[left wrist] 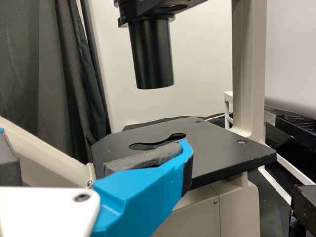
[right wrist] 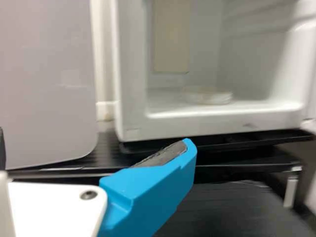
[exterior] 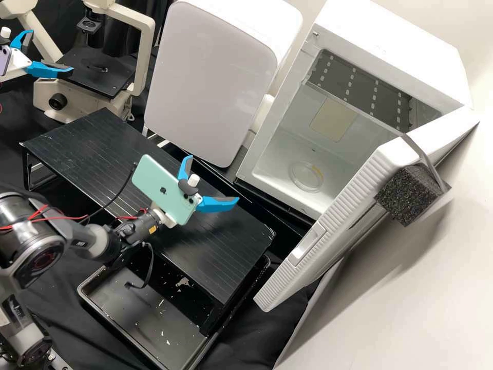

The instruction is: Close the incubator door

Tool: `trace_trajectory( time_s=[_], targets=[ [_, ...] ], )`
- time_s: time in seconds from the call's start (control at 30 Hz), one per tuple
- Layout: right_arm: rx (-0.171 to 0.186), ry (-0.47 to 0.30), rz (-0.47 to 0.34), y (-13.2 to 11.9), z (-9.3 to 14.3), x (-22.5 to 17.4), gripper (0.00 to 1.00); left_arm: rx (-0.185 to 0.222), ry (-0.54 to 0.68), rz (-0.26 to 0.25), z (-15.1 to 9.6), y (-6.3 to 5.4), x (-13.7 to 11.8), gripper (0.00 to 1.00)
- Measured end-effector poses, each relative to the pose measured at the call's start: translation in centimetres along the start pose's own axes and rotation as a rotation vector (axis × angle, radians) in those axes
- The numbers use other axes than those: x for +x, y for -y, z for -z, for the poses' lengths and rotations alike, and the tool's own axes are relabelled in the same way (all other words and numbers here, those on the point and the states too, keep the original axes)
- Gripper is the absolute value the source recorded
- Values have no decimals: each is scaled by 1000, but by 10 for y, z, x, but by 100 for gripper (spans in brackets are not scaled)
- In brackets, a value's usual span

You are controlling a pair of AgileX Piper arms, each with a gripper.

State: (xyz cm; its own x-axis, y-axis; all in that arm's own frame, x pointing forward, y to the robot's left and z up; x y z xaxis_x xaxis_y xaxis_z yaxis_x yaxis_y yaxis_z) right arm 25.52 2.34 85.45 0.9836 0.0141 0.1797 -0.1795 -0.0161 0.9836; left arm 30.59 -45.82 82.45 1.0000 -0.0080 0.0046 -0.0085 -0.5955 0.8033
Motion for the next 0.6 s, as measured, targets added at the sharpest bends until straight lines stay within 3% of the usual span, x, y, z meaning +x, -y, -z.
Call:
trace_trajectory(
  time_s=[0.2,0.3,0.6],
  targets=[
    [-21,-8,-185,-31,-3,-48,100,0,0,0,0,0,0,100],
    [-48,9,-289,-43,-4,-67,100,0,0,0,0,0,0,100],
    [-132,178,-524,-74,-22,-100,100,0,0,0,0,0,0,100]
  ],
)
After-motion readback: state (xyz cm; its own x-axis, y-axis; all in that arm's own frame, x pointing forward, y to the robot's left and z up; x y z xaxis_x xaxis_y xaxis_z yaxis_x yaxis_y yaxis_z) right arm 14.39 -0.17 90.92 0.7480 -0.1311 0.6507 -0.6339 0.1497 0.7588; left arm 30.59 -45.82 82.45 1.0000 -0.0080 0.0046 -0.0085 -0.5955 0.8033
